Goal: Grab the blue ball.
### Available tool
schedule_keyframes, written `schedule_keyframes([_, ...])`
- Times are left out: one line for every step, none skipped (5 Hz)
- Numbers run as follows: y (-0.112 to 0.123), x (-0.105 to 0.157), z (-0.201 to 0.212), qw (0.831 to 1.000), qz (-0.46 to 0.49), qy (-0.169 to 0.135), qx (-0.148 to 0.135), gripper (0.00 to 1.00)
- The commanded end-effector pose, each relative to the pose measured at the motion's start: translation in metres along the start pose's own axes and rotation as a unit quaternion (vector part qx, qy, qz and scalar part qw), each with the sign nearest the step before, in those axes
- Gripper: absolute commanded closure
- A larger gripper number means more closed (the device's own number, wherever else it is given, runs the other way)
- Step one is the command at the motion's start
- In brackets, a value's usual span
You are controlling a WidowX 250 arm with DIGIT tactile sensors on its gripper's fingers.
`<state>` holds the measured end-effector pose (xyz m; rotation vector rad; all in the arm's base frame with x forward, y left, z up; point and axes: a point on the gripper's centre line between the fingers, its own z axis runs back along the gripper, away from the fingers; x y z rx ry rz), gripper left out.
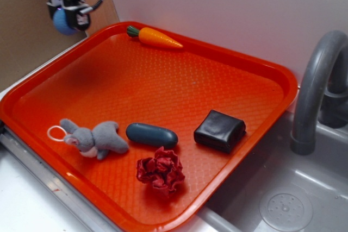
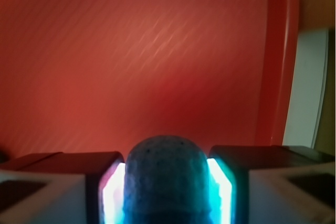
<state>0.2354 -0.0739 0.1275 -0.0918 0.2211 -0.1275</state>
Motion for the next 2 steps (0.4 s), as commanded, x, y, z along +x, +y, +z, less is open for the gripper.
schedule_keyframes([-0.042,-0.035,0.056,0.993,-0.105,-0.039,-0.033,1.0])
schedule_keyframes([-0.035,-0.036,0.067,0.988,-0.146,-0.033,-0.046,1.0])
